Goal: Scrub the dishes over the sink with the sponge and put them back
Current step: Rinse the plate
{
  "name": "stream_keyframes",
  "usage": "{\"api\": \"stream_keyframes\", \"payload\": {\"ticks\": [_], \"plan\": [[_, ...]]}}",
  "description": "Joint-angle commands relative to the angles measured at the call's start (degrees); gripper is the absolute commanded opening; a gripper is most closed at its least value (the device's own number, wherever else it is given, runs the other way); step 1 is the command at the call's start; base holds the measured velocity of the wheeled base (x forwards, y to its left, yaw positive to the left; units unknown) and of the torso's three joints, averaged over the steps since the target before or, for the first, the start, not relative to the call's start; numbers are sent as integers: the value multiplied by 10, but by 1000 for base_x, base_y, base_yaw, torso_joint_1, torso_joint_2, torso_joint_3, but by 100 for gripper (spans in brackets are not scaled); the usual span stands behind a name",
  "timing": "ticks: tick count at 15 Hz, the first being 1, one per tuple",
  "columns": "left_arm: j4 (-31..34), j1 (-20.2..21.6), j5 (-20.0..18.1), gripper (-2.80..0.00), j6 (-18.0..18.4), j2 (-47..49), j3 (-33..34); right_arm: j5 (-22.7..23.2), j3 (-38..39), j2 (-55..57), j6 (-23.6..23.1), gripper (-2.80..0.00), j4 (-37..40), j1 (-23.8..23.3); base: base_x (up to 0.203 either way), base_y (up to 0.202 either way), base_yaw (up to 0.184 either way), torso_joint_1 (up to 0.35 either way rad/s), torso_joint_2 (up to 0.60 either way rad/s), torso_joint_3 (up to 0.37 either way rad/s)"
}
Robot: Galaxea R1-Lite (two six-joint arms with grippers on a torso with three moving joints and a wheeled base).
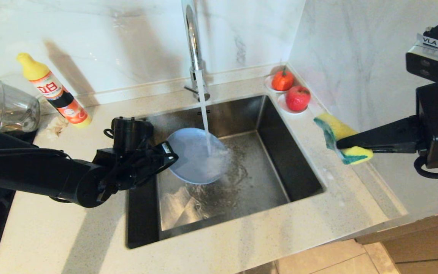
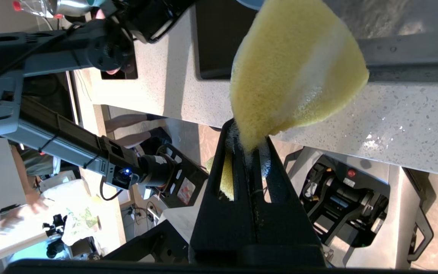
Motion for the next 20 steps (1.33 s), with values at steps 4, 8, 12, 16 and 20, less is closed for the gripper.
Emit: {"api": "stream_keyframes", "payload": {"ticks": [4,8,12,16,20], "plan": [[-81,16,-3,-280,-7,-55,13,2,11,-4,2,-280,2,0,0,0,0,0,0,0],[-111,15,-40,-280,-9,-86,19,2,18,-8,2,-280,2,0,0,0,0,0,0,0],[-117,15,-88,-280,-8,-110,32,2,26,-7,2,-280,0,0,0,0,0,0,0,0],[-146,10,-110,-280,-9,-106,57,2,29,-5,2,-280,-1,0,0,0,0,0,0,0],[-147,-6,-116,-280,-4,-89,84,2,36,-7,2,-280,-2,-1,0,0,0,0,0,0]]}}
